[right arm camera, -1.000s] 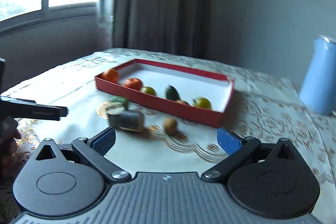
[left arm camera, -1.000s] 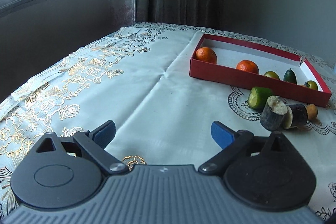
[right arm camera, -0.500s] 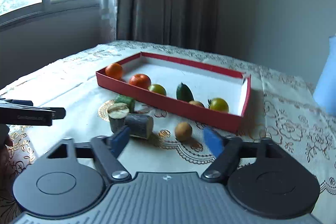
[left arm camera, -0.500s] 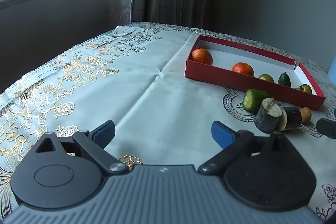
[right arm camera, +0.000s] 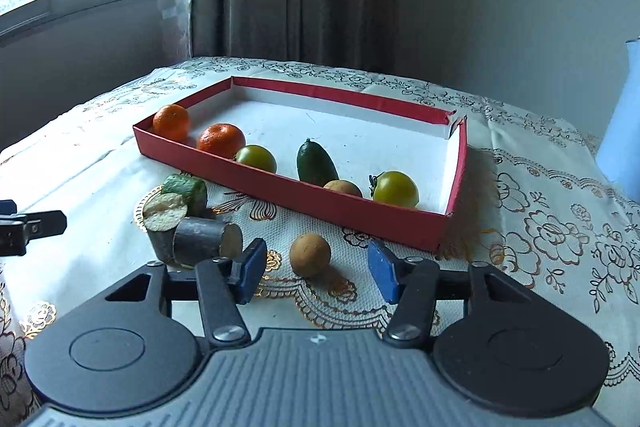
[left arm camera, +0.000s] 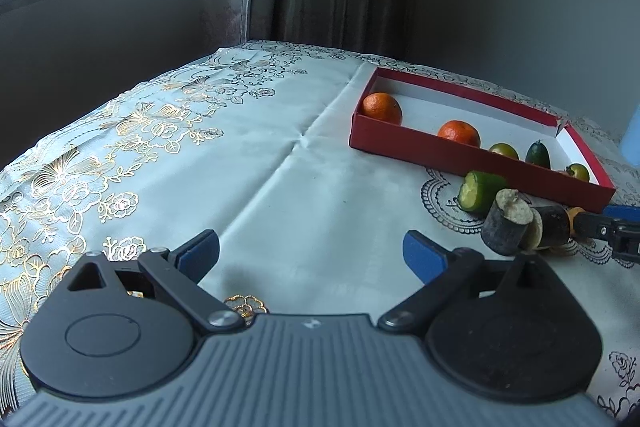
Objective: Organize fruits
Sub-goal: 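Grasp the small brown round fruit with the right gripper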
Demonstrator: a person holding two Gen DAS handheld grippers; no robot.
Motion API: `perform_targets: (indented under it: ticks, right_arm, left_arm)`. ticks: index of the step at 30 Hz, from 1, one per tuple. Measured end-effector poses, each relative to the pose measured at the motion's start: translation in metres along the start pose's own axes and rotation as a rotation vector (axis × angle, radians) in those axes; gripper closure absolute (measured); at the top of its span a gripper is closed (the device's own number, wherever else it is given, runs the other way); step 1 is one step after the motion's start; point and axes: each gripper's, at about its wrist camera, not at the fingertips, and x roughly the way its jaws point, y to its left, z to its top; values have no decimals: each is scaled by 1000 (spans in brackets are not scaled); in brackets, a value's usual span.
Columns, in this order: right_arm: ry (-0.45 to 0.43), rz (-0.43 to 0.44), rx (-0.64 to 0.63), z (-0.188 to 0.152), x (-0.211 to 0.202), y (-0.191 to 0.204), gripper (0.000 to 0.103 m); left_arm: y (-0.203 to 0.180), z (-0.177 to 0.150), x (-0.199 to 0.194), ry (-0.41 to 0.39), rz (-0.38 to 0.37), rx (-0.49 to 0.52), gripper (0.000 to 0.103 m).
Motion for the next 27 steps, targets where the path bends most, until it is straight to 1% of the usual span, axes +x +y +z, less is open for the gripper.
perform_targets:
  ticks: [3,12,20,22,24,25,26,27]
  right_arm:
    - [10,5,-5,1,7,0,59]
    - [54,31,8,1,22,-1,60]
    - [53,29,2,2,24,0,60]
    - [48,41,-4,2,24,1,69]
    - [43,44,-16,1,23,4,71]
    - [42,42,-23,1,23,6,75]
    - [42,51,-21,1,23,6,77]
    - [42,49,-19,1,23,6,77]
  left_arm:
    - [-1,0,1,4,4,3,5]
    - [-2,0,5,16,14,12,5]
    - [-1,0,5,18,17,13,5]
    - [-1,0,4,17,17,12,5]
    - [-1,0,5,19,18,13,5]
    - [-1,0,5,20,19,13,5]
    - [-1,-1,5,21,20,14,5]
    - [-1,0,5,22,20,14,5]
